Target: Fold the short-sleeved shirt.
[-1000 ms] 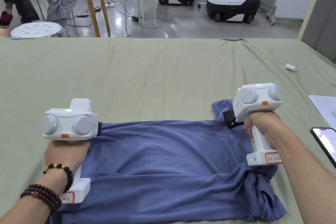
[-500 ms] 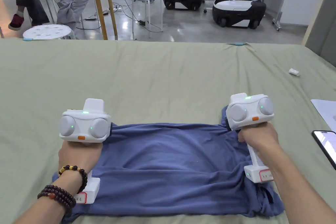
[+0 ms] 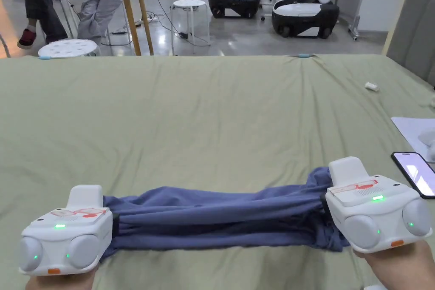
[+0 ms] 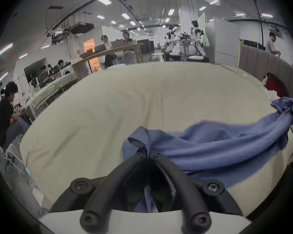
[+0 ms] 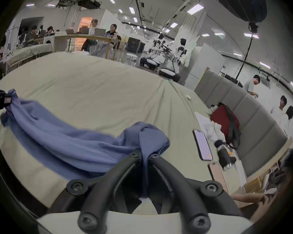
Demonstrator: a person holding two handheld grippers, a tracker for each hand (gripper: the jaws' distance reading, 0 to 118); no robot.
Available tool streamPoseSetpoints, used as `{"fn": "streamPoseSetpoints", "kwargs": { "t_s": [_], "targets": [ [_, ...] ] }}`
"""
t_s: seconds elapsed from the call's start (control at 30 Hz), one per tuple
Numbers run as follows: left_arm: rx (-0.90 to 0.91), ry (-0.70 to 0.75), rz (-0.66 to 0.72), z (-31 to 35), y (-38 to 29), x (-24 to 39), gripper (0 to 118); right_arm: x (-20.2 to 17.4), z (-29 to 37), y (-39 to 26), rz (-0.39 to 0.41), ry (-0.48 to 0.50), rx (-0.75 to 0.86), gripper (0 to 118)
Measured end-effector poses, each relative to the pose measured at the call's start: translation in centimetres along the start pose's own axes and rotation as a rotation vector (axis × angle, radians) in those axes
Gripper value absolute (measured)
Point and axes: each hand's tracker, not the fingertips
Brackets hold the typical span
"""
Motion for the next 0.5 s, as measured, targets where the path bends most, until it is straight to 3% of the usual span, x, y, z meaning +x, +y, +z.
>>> {"fn": "streamPoseSetpoints", "kwargs": {
  "t_s": [0.27,0.43,0.5],
  "targets": [
    [-0.006,0.083,-0.035,-2.3,-2.0,2.8,1,-4.0,-4.9,-4.1,0.081,-0.036,-0.111,5],
    [-0.001,0.072,-0.023,-2.4,-2.1,2.3,2,-3.4,-4.5,-3.9,0.032,-0.03,-0.102,5],
    [0.0,0.071,-0.024,-2.1,-2.0,2.2,9,-3.2,-4.2,-3.9,0.014,-0.03,-0.09,10]
  ]
}}
